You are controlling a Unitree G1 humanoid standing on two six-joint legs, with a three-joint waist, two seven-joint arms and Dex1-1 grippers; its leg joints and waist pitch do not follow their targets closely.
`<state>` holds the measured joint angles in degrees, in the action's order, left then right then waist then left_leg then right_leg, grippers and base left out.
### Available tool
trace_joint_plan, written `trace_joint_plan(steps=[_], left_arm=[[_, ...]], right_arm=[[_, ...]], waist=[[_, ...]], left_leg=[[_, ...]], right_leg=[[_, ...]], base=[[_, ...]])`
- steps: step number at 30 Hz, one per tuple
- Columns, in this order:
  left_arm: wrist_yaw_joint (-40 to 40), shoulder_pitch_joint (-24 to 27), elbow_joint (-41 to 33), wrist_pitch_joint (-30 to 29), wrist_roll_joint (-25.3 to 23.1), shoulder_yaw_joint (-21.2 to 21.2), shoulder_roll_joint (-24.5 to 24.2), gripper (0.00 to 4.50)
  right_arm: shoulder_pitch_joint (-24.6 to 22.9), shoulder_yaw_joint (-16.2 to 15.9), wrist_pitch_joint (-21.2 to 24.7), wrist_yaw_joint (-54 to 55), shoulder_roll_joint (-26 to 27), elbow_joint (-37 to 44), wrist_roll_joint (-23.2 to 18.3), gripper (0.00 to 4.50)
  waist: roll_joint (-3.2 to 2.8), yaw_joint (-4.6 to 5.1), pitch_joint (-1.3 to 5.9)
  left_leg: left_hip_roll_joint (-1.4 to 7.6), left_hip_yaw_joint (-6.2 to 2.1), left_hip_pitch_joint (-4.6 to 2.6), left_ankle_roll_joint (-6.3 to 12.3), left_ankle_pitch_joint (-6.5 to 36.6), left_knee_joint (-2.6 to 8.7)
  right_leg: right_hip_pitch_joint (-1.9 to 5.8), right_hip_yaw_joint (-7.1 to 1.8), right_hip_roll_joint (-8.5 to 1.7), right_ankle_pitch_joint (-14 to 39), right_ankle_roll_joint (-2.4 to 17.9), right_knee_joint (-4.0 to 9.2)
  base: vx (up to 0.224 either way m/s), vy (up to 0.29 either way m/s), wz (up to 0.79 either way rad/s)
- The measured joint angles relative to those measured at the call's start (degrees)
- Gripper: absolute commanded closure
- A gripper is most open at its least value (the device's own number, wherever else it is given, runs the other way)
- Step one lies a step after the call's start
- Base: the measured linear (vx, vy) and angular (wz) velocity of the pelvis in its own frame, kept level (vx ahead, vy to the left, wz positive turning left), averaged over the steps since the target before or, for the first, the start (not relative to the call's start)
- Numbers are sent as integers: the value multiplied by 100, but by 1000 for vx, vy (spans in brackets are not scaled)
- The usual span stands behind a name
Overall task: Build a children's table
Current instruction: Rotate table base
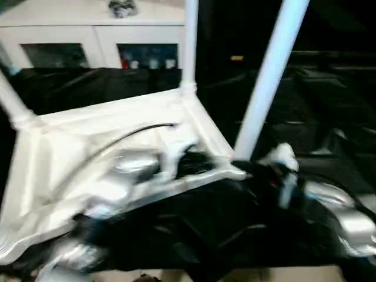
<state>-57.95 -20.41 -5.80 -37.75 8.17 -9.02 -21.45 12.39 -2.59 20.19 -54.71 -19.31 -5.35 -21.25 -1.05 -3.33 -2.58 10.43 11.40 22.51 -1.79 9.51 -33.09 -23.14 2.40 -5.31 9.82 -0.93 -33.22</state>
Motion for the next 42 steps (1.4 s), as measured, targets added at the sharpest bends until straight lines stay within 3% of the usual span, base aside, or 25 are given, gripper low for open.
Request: trace_joint_plan(steps=[1,3,5,10,12,18,25,32,42], left_arm=[[-44,71,-130,-140,64,37,-85,276],[-154,597,-1111,-772,398,240,-574,264],[-184,892,-1681,-1185,584,396,-761,233],[-65,1177,-2132,-1604,647,592,-930,189],[67,1390,-2347,-1811,701,690,-1078,178],[676,1944,-2620,-1942,481,755,-1107,133],[1106,2253,-2583,-1760,276,612,-1160,65],[1282,2653,-2644,-1518,96,539,-1391,5],[1751,2652,-2279,-1102,-263,359,-1567,5]], right_arm=[[6,-25,-10,47,33,-16,9,71],[194,-91,-103,345,452,-210,87,71],[365,-68,-223,752,797,-501,159,71],[677,6,-637,1517,1417,-1088,247,71],[925,213,-891,2074,1802,-1565,302,71],[1324,562,-1379,3014,2150,-2370,358,71],[1743,875,-1869,3788,2149,-3229,460,71],[2048,1119,-2233,4056,1795,-3871,574,71],[2574,1493,-2612,4485,1066,-4814,641,71]], waist=[[8,-14,-3],[58,-7,-14],[92,-21,-25],[99,-60,-30],[96,-13,-31],[82,3,-38],[86,-38,-36],[88,-68,-35],[84,-176,-38]], left_leg=[[0,1,2,0,0,-1],[8,6,-4,-1,0,2],[9,9,-4,-10,-5,1],[-1,18,-8,-13,-5,-1],[-4,10,-17,-28,-15,0],[-5,0,-35,-33,-18,12],[-8,-3,-33,-38,-21,8],[-8,-5,-32,-39,-21,4],[-8,-9,-24,-39,-22,-16]], right_leg=[[0,0,1,0,0,0],[-2,0,4,2,2,-5],[-1,-1,3,2,5,-5],[21,-27,0,3,2,-4],[19,-25,0,10,-10,-4],[29,-21,3,8,-17,-7],[32,-23,4,8,-17,-24],[32,-23,3,9,-18,-46],[21,-24,1,13,-25,-87]], base=[[0,0,0],[0,0,0],[0,0,0],[0,0,0],[0,0,0],[0,0,0],[0,0,0],[0,0,0],[0,0,0]])
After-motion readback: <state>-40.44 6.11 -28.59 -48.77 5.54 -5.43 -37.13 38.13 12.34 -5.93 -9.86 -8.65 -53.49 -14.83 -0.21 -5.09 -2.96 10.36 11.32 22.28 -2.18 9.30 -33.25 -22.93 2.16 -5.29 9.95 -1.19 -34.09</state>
